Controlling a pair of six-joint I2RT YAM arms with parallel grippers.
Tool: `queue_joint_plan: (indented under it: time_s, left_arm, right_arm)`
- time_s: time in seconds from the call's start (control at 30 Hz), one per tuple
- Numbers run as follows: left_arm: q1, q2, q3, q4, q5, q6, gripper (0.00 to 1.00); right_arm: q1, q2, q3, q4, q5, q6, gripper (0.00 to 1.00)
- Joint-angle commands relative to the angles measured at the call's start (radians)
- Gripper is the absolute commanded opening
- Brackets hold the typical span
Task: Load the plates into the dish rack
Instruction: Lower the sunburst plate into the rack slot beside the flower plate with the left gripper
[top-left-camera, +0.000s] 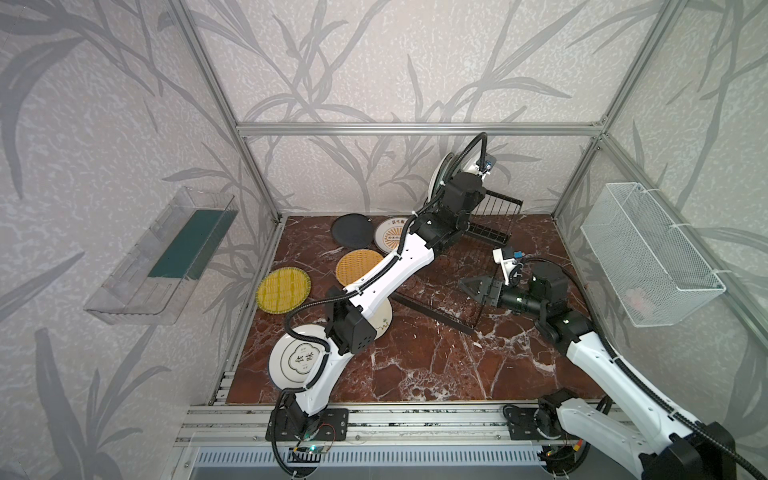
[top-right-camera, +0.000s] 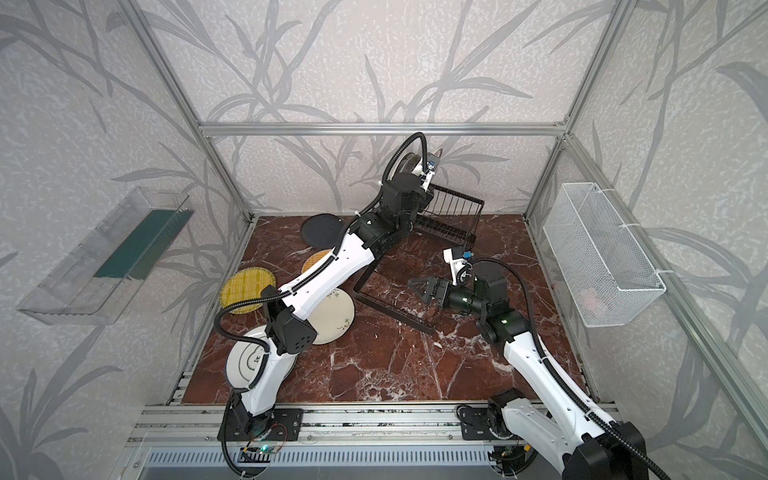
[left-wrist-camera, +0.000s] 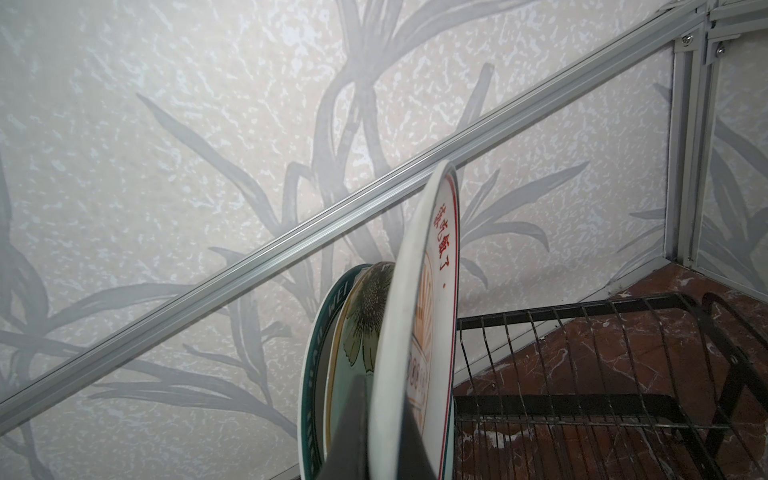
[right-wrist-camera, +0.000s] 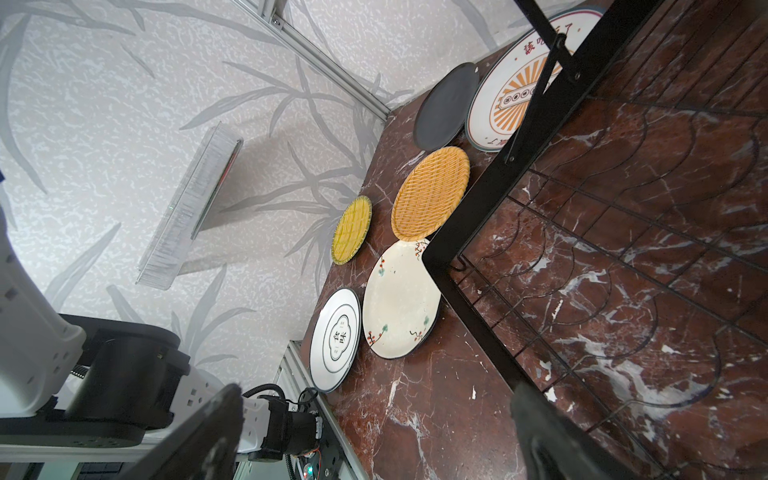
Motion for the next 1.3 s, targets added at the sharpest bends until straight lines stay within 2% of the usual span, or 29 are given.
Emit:
queue_joint_plan:
  time_s: [0.0, 1.17, 1.27]
  left_arm:
    - [0.008, 0.011, -0.001, 0.054, -0.015, -0.009, 0.0]
    - [0.057, 0.066, -0.058, 0.03, 0.005, -0.07, 0.0]
    - [0.056, 0.073, -0.054, 0.033, -0.026, -0.076, 0.0]
  right_arm:
    - [0.007, -0.008, -0.01, -0.004, -0.007, -0.011, 0.99]
    - [0.007, 0.034, -0.02, 0.006, -0.008, -0.009, 0.99]
    - [0.007, 0.035, -0.022, 0.006, -0.009, -0.008, 0.99]
